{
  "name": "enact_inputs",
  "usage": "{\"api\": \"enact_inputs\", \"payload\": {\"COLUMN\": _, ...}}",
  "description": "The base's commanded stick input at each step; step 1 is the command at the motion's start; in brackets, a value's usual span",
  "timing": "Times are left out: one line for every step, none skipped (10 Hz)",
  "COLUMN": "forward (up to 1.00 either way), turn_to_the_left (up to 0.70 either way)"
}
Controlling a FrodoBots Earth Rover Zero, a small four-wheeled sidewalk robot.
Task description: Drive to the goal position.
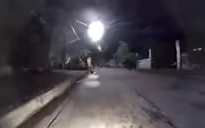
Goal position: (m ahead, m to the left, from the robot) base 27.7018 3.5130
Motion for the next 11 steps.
{"api": "enact_inputs", "payload": {"forward": 0.5, "turn_to_the_left": 0.0}}
{"api": "enact_inputs", "payload": {"forward": 0.5, "turn_to_the_left": 0.0}}
{"api": "enact_inputs", "payload": {"forward": 0.5, "turn_to_the_left": 0.0}}
{"api": "enact_inputs", "payload": {"forward": 0.5, "turn_to_the_left": 0.0}}
{"api": "enact_inputs", "payload": {"forward": 0.5, "turn_to_the_left": 0.0}}
{"api": "enact_inputs", "payload": {"forward": 0.5, "turn_to_the_left": 0.0}}
{"api": "enact_inputs", "payload": {"forward": 0.5, "turn_to_the_left": 0.0}}
{"api": "enact_inputs", "payload": {"forward": 0.5, "turn_to_the_left": 0.0}}
{"api": "enact_inputs", "payload": {"forward": 0.5, "turn_to_the_left": 0.0}}
{"api": "enact_inputs", "payload": {"forward": 0.5, "turn_to_the_left": 0.0}}
{"api": "enact_inputs", "payload": {"forward": 0.5, "turn_to_the_left": 0.0}}
